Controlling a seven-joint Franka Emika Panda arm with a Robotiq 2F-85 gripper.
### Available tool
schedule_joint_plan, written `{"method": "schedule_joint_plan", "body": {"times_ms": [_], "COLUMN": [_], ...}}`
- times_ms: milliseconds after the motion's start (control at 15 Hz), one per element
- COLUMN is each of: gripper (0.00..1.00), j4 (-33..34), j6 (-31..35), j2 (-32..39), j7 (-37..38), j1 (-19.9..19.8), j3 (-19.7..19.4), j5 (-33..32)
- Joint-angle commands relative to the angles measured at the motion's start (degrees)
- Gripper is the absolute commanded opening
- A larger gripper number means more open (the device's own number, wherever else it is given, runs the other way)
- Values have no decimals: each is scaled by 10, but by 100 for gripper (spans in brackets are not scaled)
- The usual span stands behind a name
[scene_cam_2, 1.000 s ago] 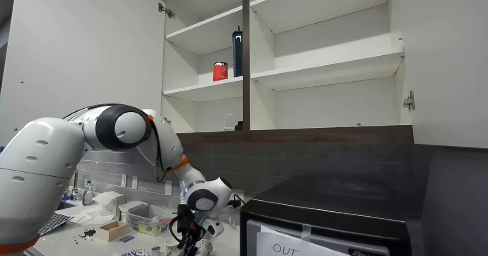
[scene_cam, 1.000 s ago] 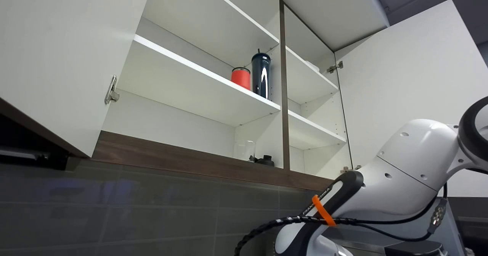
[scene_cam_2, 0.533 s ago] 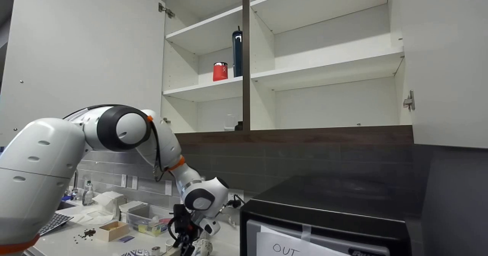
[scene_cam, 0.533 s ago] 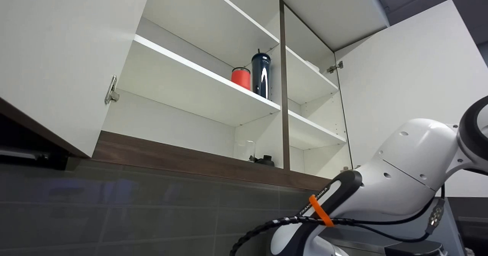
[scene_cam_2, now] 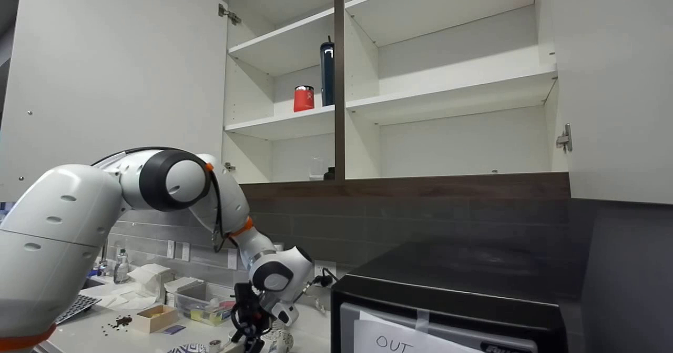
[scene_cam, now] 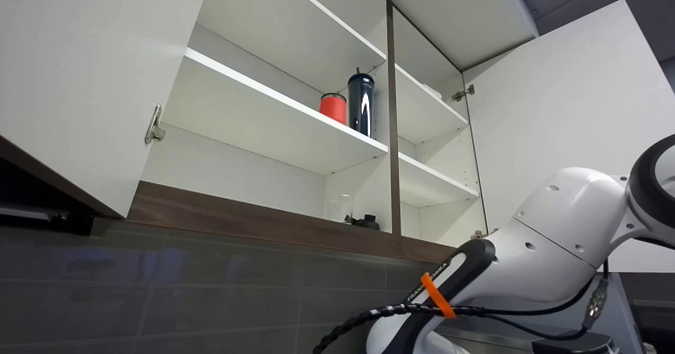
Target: Move the object on the countertop
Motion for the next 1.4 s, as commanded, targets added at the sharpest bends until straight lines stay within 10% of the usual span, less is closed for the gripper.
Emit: {"method": "schedule_joint_plan", "body": {"times_ms": [0,1333], "gripper": [100,100], "j4": [25,147], "j6": [-28,-242], "j2": [19,100], "j7": [-12,-126], "j1": [1,-10], "j3": [0,10], "j5": [-10,0]}}
